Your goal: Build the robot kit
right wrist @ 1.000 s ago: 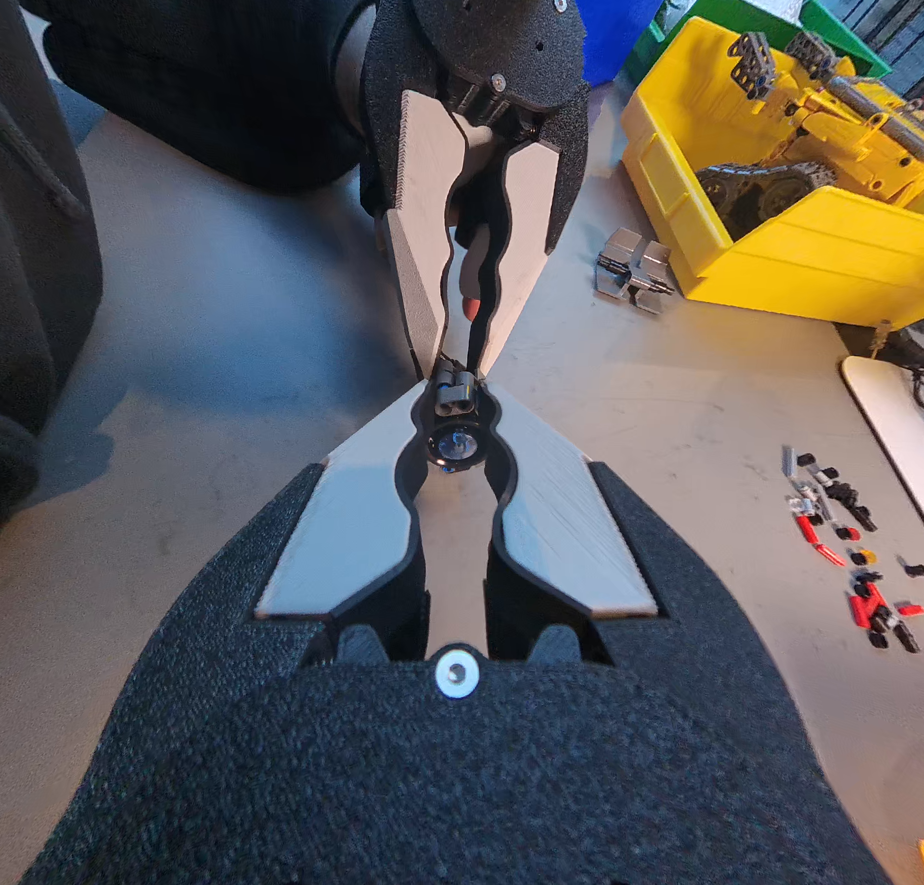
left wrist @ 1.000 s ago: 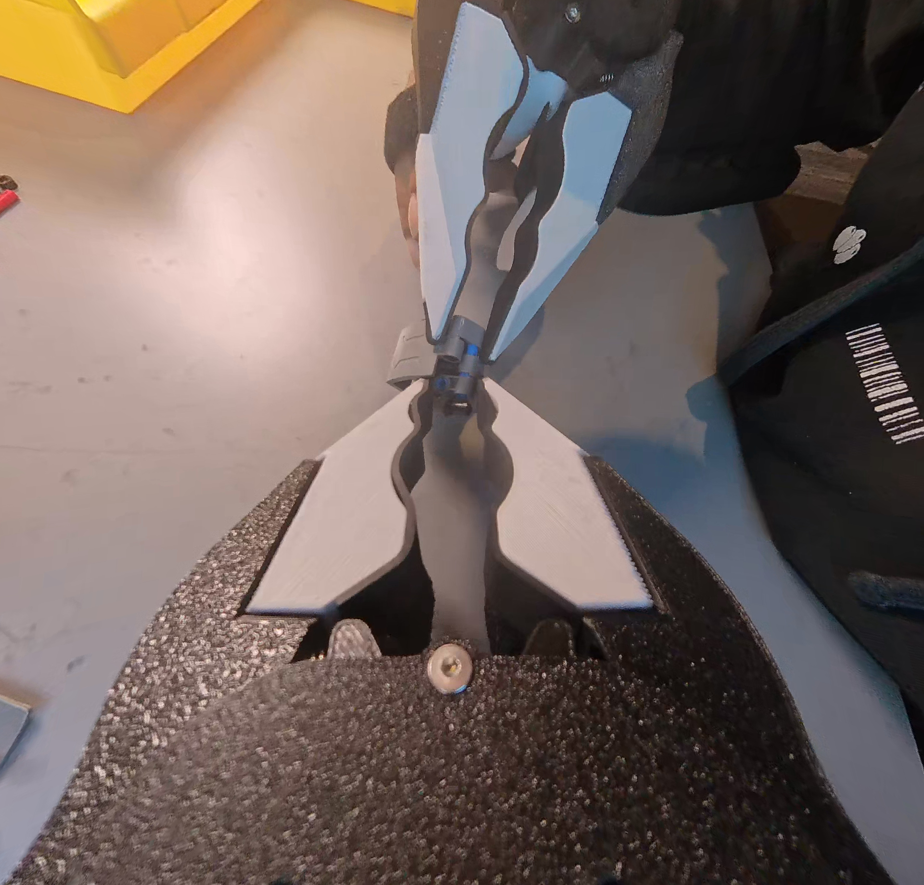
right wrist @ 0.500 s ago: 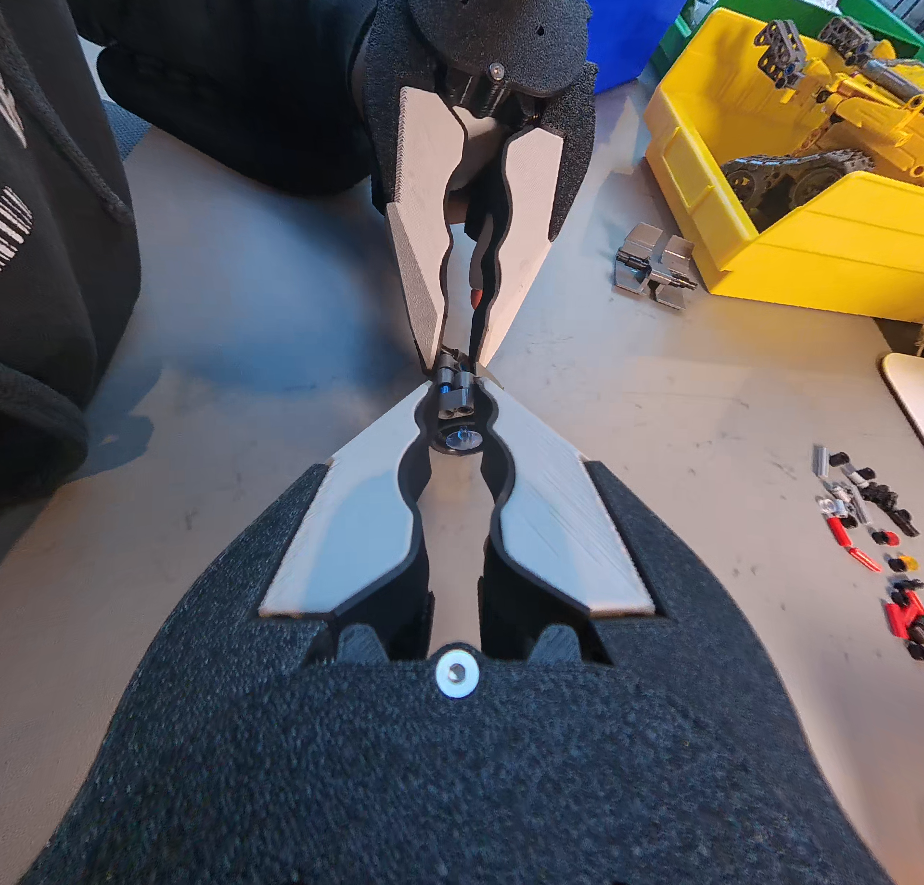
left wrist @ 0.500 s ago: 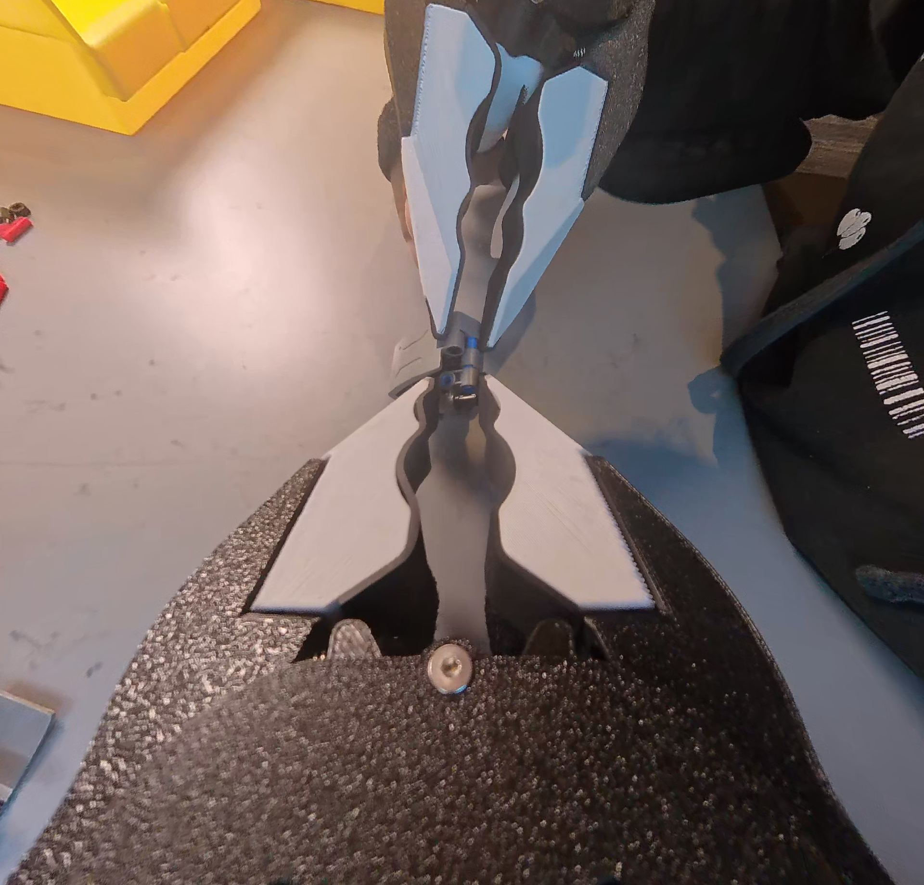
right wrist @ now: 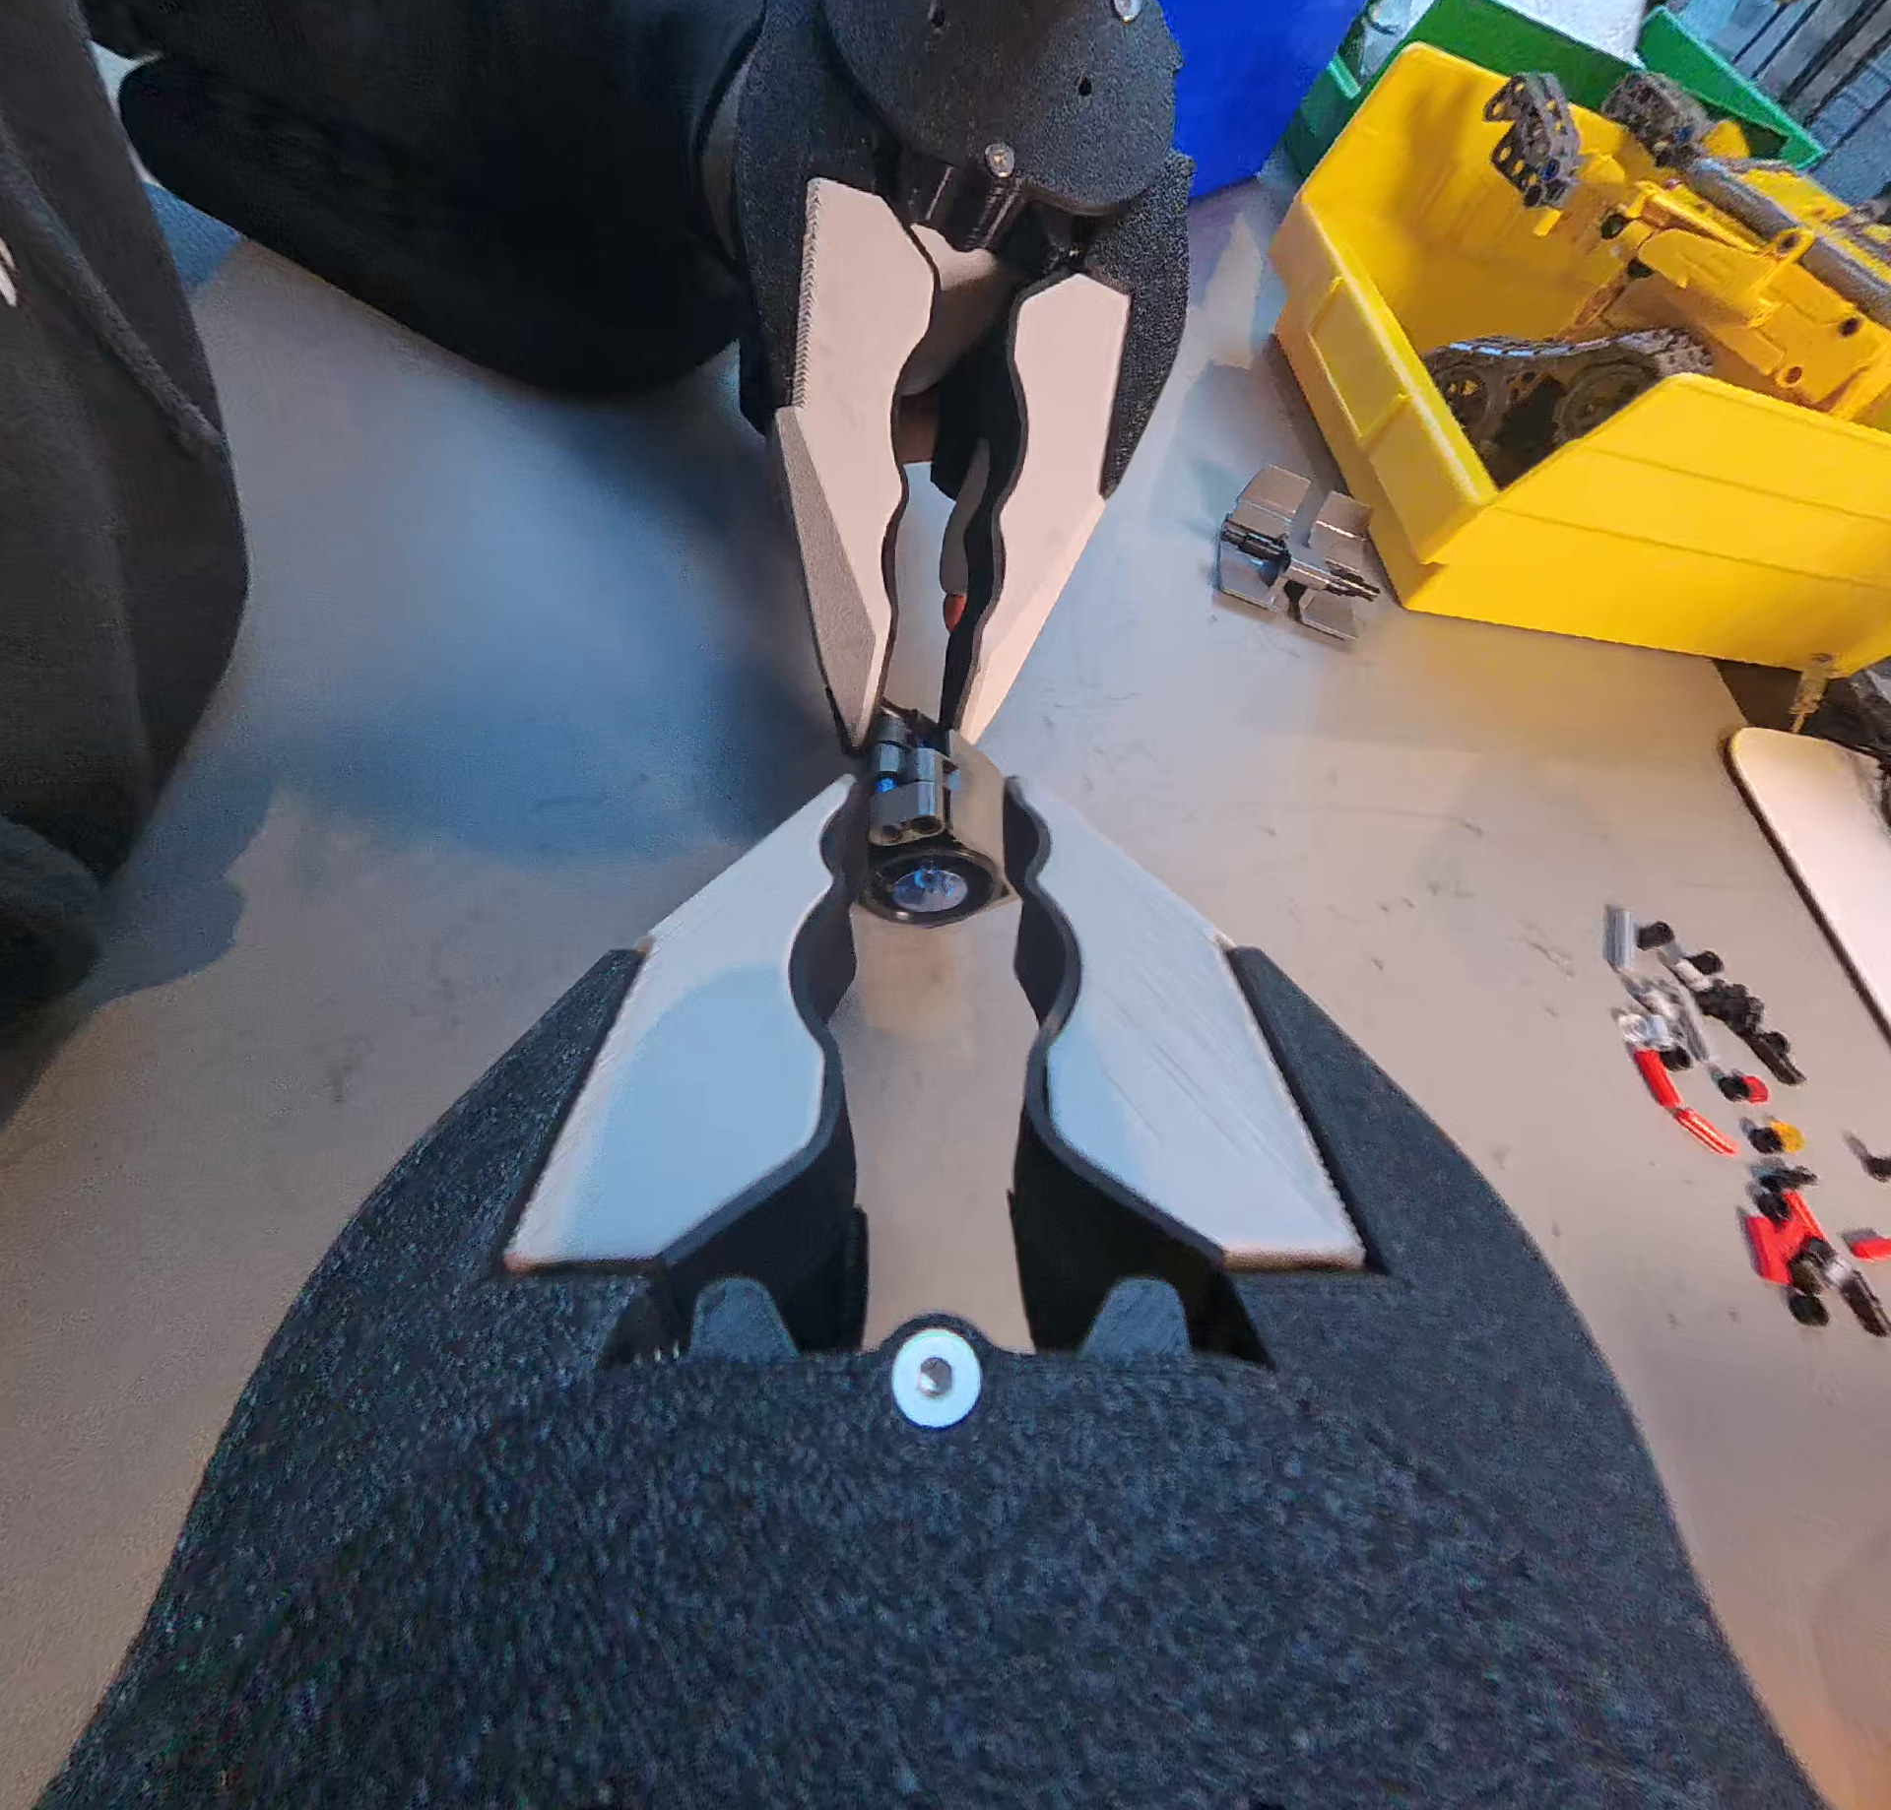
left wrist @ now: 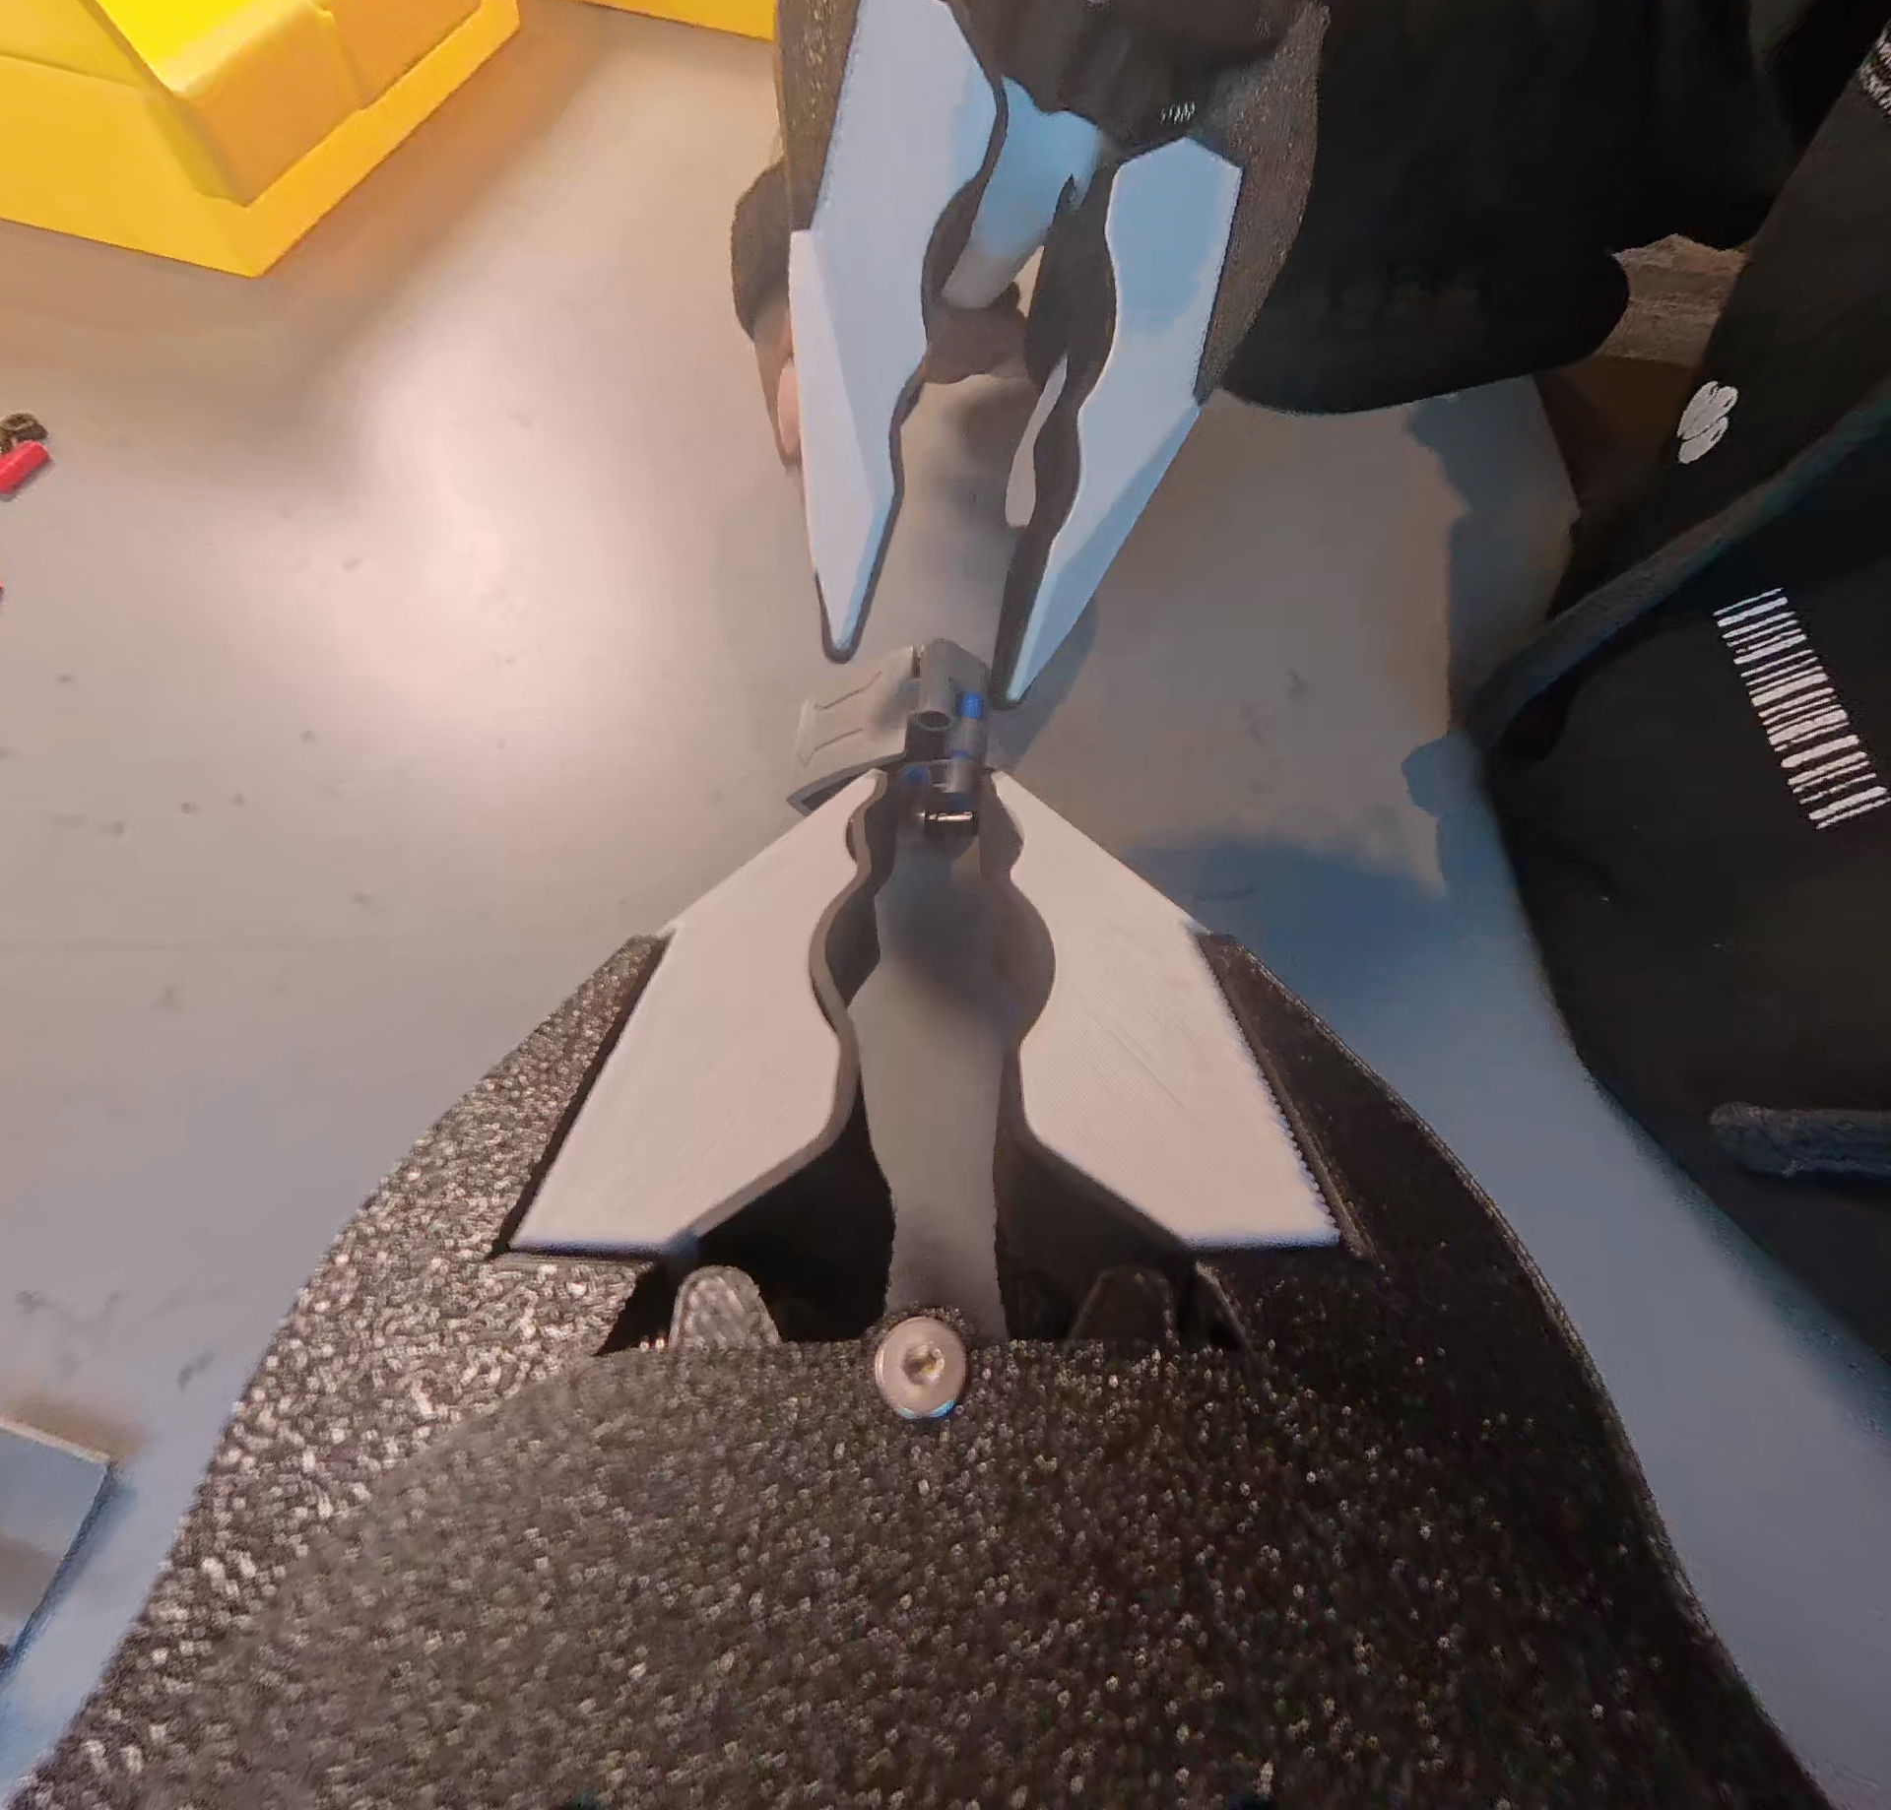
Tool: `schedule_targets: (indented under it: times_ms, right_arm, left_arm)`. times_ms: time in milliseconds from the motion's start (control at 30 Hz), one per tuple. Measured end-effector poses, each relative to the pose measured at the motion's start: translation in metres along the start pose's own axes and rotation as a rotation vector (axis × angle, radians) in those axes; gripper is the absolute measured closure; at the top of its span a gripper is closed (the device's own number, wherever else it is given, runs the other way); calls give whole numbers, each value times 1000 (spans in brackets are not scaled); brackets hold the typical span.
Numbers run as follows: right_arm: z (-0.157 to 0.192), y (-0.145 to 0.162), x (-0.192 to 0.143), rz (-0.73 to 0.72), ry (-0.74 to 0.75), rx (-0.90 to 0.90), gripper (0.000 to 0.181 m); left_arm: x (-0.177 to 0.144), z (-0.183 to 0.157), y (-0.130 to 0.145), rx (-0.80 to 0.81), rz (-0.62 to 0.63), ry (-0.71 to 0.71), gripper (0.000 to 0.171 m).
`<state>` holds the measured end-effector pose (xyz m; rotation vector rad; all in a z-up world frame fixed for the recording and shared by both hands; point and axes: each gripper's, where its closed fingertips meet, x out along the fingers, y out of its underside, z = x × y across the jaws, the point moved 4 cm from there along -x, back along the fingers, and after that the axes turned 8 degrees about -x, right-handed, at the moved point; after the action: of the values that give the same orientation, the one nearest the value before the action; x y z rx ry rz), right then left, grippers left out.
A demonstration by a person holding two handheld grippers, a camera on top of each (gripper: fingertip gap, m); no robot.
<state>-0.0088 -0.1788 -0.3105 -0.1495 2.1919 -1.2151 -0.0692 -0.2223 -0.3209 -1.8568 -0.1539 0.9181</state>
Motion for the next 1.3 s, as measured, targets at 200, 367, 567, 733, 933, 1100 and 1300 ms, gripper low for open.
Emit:
schedule_targets:
  times_ms: [200,367,567,733,933,1100,1300]
  right_arm:
    - [3,-1,2,3,-43,13,165]
    - [-3,14,-11,73,-10,-31,181]
    - [-6,-8,-15,-37,7,-5,153]
    - [5,-2,5,3,-42,-27,160]
    - [5,-2,3,-31,-87,13,164]
    - [7,-1,-2,-61,-92,22,177]
    - [-5,18,-12,-6,-43,42,181]
  left_arm:
    - [0,-1,1,11,12,2,157]
    - [-6,5,4,5,10,-18,158]
    - [-4,5,2,-30,-14,9,158]
    - [1,-3,0,-29,-3,50,157]
    - [1,-3,1,-42,0,55,157]
    - [2,-5,2,-41,-5,57,158]
    - [-5,4,4,-69,-17,45,158]
